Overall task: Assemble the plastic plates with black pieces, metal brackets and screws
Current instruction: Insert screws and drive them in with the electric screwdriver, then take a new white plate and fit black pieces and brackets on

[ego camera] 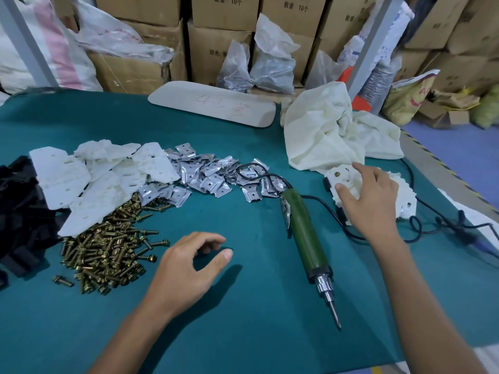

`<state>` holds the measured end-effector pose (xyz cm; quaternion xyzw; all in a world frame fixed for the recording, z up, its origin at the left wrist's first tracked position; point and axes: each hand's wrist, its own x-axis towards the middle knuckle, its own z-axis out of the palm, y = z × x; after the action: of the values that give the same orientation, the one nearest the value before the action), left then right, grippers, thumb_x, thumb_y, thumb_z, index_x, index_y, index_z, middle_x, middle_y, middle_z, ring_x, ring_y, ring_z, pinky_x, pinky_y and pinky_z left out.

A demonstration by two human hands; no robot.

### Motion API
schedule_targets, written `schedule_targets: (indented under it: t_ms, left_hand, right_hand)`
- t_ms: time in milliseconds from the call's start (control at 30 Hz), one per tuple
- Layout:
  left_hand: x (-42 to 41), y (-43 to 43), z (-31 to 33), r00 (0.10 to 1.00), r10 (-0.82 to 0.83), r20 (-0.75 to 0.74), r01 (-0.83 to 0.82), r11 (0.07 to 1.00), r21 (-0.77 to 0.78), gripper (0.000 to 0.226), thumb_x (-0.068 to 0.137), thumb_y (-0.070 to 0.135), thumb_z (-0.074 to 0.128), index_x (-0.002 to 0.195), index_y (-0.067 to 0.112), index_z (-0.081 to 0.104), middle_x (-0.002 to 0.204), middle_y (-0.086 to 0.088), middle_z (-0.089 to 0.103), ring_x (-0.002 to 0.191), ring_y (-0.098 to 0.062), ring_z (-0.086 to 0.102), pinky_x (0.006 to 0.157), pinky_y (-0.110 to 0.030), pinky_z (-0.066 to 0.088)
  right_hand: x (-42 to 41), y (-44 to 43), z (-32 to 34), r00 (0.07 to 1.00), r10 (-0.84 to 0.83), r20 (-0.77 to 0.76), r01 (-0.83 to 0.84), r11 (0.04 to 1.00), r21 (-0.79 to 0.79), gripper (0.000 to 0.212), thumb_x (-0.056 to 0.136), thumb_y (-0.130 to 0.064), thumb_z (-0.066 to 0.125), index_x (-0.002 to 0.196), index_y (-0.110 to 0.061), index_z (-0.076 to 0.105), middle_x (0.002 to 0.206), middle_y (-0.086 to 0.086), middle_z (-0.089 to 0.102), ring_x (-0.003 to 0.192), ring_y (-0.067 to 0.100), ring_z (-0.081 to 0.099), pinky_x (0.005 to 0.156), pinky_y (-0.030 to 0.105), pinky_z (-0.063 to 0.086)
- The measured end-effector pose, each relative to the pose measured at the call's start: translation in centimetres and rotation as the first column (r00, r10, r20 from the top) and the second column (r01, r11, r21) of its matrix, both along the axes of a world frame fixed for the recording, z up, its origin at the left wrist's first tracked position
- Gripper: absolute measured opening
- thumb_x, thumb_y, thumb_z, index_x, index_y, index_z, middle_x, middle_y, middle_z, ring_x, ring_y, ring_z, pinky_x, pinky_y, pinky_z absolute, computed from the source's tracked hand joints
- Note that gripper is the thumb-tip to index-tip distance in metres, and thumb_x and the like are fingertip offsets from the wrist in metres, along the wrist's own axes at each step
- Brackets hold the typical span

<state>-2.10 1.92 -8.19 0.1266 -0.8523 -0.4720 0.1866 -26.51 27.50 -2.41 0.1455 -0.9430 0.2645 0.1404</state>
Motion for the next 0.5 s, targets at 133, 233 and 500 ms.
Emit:
schedule_targets:
  t_ms: [133, 233, 500]
  left_hand:
    - [-0.1, -0.1, 0.0, 1.0, 0.004, -0.012, -0.005, 1.0, -0.003, 0.028, 0.083, 0.053, 0.065, 0.101, 0.033, 0.071, 0.097, 0.021, 0.068, 0.098, -0.007, 0.064, 0.083, -0.016, 0.046]
    - [-0.1, 0.0, 0.0, 1.0, 0.007, -0.028, -0.007, 1.0, 0.0, 0.028, 0.082, 0.053, 0.065, 0.1, 0.032, 0.072, 0.095, 0.02, 0.069, 0.097, -0.007, 0.064, 0.082, -0.016, 0.047]
    - [-0.1, -0.1, -0.1, 0.999, 0.014, -0.036, -0.014, 1.0, 0.008, 0.028, 0.082, 0.057, 0.062, 0.098, 0.035, 0.071, 0.096, 0.021, 0.069, 0.096, -0.006, 0.064, 0.08, -0.013, 0.046]
  right_hand:
    - [5.9, -1.7, 0.3, 0.931, 0.228, 0.285, -0.251, 0.967, 0.047, 0.059, 0.092, -0.053, 0.065, 0.145, -0.034, 0.048, 0.14, 0.002, 0.047, 0.125, 0.022, 0.053, 0.104, 0.038, 0.044]
    - [9.0, -2.4, -1.2, 0.871, 0.212, 0.443, -0.314, 0.934, 0.171, 0.078, 0.092, -0.05, 0.064, 0.158, -0.037, 0.024, 0.146, 0.0, 0.037, 0.126, 0.024, 0.049, 0.101, 0.038, 0.044]
    - [8.5, -1.9, -1.2, 0.901, 0.145, 0.409, -0.249, 0.944, 0.214, 0.08, 0.09, -0.022, 0.059, 0.157, -0.041, 0.019, 0.144, -0.003, 0.036, 0.119, 0.024, 0.047, 0.094, 0.041, 0.049]
